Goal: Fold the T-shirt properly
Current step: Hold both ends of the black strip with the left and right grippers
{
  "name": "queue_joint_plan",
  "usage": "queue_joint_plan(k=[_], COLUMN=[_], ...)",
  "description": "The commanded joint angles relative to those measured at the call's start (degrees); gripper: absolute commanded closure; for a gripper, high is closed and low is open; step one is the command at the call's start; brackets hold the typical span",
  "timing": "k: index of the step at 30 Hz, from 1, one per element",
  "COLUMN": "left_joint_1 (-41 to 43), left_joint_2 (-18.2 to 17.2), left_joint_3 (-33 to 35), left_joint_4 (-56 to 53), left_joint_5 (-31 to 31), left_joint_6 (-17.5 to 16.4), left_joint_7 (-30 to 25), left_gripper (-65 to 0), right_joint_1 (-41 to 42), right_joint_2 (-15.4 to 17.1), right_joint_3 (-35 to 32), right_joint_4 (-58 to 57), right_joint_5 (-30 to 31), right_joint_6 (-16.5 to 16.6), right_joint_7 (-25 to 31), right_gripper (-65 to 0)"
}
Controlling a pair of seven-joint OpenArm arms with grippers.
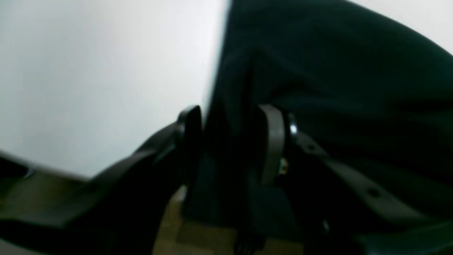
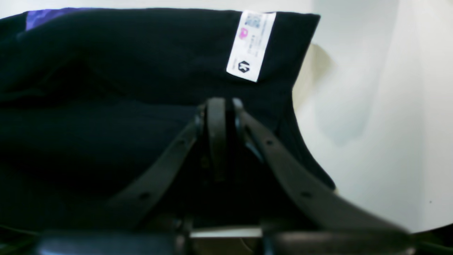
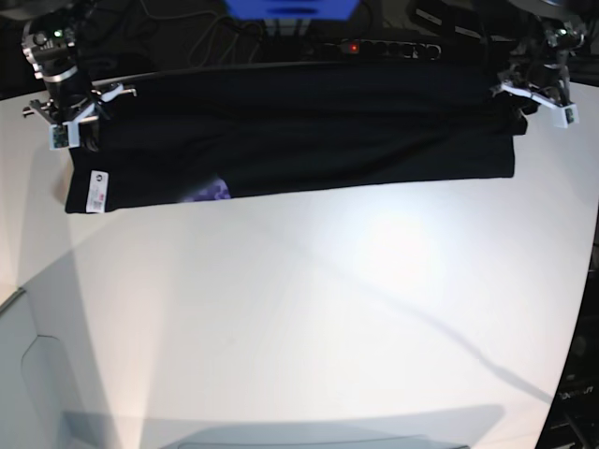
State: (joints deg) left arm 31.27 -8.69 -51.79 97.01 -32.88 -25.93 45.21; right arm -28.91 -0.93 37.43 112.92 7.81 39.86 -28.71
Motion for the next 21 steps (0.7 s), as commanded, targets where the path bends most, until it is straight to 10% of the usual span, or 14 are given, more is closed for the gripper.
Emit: queue_joint_plan(k=[1,9,21], left_joint_1=[0.1,-1.9,-4.3], left_joint_2=[-0.7,-1.2,-0.9], left_joint_3=[-0.8,0.1,0.5], left_joint_4=[0.4,-2.2,-5.1], left_joint_5=[-0.8,-1.0,-1.0], left_joint_6=[-0.3,-0.5,-0.5], left_joint_7=[-1.0,-1.0,-0.7], left_gripper=[-24.4,-44.8,-45.9], right_joint_1=[-0.1,0.3,1.0], right_joint_2=[0.5,0.5,0.5], right_joint_3=[0.3,0.2,1.0], right_joint_4=[1.0,1.0,1.0], right_joint_5=[0.8,0.8,0.9], right_joint_6=[0.1,0.1,0.1], right_joint_7=[1.3,1.3,1.3], right_gripper=[0.0,-16.5,-17.3])
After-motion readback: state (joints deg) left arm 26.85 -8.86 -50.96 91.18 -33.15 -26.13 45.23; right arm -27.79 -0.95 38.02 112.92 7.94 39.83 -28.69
